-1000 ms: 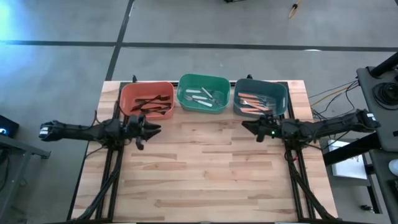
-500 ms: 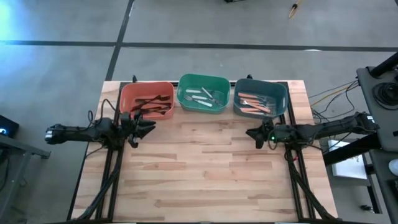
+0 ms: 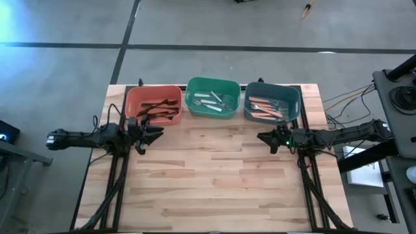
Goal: Sort silverware by color (type)
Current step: Return to Home Position
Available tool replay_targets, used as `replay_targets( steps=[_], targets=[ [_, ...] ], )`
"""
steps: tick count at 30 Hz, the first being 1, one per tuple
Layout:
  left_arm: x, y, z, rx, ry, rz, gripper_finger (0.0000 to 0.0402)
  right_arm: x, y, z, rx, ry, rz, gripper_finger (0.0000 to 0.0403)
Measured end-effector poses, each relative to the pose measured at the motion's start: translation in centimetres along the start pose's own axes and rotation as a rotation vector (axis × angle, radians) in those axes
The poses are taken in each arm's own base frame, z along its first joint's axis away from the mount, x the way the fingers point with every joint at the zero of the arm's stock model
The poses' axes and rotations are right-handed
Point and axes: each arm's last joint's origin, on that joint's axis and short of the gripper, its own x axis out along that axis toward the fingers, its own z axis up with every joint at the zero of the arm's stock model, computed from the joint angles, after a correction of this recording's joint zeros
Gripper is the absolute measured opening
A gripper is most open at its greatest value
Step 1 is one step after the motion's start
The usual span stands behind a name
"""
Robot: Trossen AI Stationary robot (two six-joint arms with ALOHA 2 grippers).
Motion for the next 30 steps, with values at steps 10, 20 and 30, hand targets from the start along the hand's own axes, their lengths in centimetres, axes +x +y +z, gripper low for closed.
replay_targets(
  steps=[10,20,30],
  targets=[
    [0.21,0.09,-0.3,0.006,0.029,0.012,0.0093,0.0,0.0,0.01,0.0,-0.001,0.001,0.0083],
    [0.42,0.18,-0.62,0.011,0.06,0.025,0.0093,0.0,0.0,0.0,0.0,0.0,0.0,0.0077],
    [0.61,0.27,-0.91,0.017,0.088,0.037,0.0093,0.01,-0.02,-0.02,-0.001,0.001,-0.002,0.0086]
  ],
)
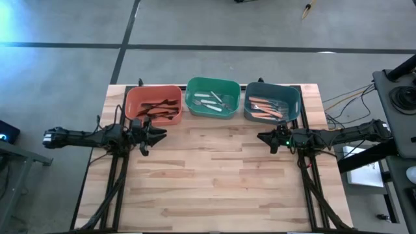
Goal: Sort silverware by color (type)
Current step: Return to Home Position
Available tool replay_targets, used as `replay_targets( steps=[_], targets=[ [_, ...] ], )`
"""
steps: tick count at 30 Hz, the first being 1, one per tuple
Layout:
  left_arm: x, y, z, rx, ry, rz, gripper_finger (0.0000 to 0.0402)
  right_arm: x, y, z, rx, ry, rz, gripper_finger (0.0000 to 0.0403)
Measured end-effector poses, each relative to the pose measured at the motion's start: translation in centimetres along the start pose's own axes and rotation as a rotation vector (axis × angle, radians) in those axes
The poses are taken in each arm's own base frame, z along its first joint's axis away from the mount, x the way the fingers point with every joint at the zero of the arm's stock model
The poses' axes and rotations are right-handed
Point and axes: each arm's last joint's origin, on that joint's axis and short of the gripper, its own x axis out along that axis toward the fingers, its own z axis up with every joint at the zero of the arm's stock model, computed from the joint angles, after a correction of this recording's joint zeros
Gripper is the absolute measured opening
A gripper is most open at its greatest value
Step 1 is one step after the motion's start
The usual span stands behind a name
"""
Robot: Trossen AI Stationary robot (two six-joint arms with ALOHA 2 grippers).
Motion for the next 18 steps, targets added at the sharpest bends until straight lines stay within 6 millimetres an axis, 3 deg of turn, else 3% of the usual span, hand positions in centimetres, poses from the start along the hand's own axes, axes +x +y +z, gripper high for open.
replay_targets(
  steps=[18],
  targets=[
    [0.22,0.1,-0.32,0.006,0.031,0.013,0.0093,0.0,-0.01,-0.01,0.0,0.0,0.0,0.0086]
  ],
)
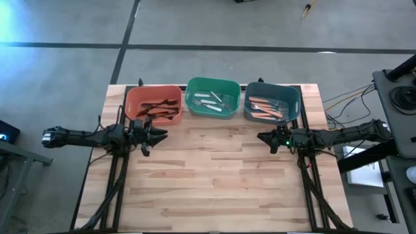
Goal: Sort silverware by color (type)
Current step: Return to Home Position
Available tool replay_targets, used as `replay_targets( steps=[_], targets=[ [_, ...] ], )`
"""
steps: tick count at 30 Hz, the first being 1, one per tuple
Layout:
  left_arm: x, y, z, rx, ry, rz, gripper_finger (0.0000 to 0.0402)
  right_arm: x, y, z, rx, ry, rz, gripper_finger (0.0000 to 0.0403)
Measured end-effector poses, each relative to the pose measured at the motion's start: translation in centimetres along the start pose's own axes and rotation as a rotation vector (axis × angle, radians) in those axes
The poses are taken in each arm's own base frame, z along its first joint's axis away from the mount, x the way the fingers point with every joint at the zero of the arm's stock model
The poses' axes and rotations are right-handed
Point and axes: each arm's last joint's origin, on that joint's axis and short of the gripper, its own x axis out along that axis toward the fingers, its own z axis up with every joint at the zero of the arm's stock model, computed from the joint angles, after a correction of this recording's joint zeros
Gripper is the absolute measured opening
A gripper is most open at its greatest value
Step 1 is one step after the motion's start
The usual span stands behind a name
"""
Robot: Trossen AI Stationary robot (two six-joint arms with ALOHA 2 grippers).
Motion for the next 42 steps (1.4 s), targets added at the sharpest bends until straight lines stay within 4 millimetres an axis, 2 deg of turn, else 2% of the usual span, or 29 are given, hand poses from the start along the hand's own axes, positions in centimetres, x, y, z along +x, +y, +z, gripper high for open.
replay_targets(
  steps=[42],
  targets=[
    [0.37,0.16,-0.54,0.01,0.052,0.022,0.0093,0.0,-0.02,-0.02,0.0,0.0,-0.001,0.0086]
  ],
)
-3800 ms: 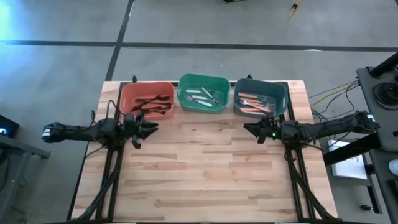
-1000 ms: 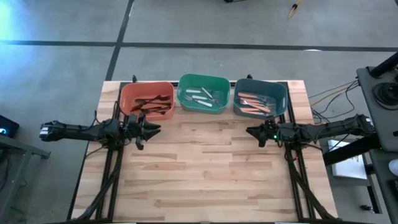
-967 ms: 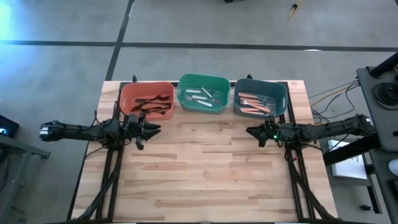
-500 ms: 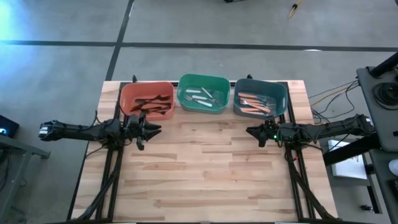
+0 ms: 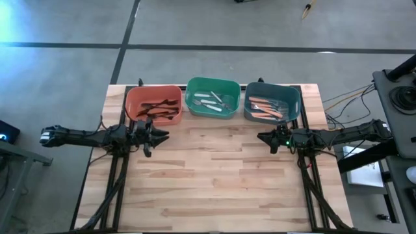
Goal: Sort silverware by color (type)
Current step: Return to Home Position
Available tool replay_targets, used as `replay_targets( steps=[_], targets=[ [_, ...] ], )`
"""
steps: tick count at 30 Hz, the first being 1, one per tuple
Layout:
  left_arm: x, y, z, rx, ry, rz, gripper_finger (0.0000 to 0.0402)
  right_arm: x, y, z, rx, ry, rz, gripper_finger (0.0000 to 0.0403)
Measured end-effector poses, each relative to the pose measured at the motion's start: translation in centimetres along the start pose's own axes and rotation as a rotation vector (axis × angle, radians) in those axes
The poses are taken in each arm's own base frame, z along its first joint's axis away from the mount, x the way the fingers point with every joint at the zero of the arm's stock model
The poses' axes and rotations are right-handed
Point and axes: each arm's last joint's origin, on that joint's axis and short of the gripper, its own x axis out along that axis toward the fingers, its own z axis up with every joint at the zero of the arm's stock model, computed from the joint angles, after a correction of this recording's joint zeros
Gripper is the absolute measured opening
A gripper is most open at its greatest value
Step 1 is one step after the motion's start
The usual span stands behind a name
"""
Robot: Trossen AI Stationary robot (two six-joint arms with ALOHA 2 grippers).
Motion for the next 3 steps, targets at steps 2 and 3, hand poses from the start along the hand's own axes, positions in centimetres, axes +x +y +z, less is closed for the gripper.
replay_targets(
  steps=[2,3],
  targets=[
    [0.02,0.01,-0.02,0.0,0.002,0.001,0.0093,0.0,0.0,0.0,0.0,0.0,0.0,0.0086],
    [0.03,0.01,-0.05,0.001,0.004,0.002,0.0093,0.0,0.0,0.0,0.0,0.0,0.0,0.0086]
  ],
)
